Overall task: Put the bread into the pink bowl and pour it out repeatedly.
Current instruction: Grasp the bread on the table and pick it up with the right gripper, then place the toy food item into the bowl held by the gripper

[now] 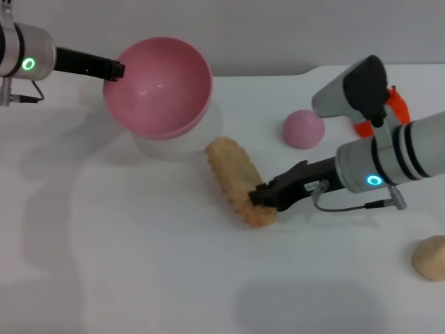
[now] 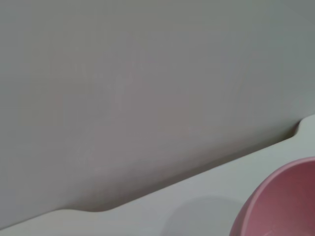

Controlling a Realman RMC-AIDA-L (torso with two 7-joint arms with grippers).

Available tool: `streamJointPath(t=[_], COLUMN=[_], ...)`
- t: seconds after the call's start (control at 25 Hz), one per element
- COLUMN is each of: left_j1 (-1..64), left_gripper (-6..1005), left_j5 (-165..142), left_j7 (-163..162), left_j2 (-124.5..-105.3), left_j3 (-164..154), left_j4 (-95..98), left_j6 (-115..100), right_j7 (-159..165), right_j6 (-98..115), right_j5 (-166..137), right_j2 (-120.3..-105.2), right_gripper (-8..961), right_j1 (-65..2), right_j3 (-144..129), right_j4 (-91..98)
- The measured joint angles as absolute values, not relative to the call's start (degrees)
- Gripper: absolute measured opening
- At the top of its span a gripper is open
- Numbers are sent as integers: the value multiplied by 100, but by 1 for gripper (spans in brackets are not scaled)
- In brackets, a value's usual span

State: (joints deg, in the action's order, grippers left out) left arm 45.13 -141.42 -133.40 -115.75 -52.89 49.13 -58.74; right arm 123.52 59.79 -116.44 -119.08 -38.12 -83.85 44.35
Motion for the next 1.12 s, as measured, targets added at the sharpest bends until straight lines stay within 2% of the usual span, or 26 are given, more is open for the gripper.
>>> streamJointPath(t=[0.68,1.12], left_j1=[4509,4509], left_gripper=[46,45], left_j5=[-14141,-14141], left_j7=[-13368,-13325], left_j2=[-11536,-11672], left_j3=[-5343,-5354], left_j4=[4910,4904], left_j6=[-5925,-5971], right_j7=[12723,12617], right_j6=[4705,4540], right_j5=[-12430,-12383], right_j2=[-11870,-11892], right_gripper=[94,89], right_j1=[-2532,-2510], right_j3=[-7735,-8203], right_j4=[5771,6905])
